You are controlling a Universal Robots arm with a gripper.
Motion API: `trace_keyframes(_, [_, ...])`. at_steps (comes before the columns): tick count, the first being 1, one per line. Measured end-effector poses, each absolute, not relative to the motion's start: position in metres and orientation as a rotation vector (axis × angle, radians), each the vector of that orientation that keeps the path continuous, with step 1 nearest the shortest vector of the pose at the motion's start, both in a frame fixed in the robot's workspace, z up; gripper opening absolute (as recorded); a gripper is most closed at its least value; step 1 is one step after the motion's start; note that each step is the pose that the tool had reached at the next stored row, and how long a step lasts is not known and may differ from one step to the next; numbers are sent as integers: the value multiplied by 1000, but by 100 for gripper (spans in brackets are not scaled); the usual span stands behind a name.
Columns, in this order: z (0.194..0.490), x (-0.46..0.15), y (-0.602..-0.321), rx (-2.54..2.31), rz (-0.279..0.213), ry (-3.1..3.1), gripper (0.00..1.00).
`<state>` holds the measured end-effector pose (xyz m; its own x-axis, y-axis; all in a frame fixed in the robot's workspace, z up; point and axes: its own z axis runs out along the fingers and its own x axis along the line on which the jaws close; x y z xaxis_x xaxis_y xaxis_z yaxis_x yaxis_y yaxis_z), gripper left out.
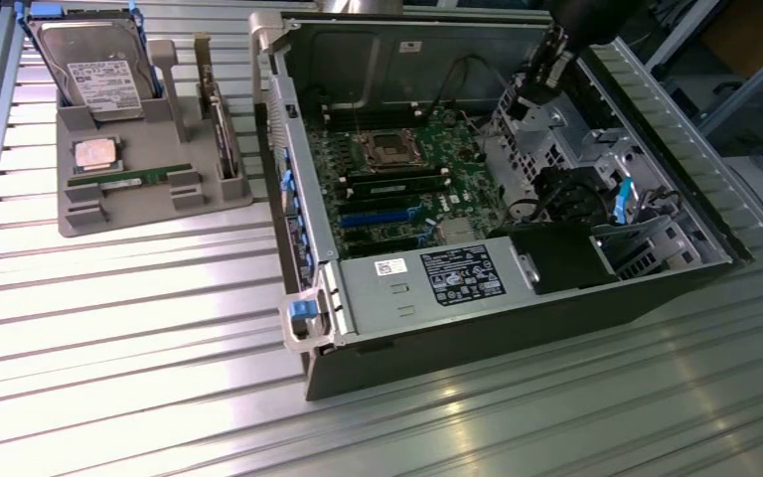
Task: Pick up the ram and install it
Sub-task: 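Press down the ram until it locks into place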
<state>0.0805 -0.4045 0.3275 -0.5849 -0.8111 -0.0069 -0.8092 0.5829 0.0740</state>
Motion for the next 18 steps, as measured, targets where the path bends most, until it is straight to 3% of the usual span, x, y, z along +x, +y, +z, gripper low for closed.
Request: trace_keyframes(18, [327, 81, -404, 675, -116, -3057, 10])
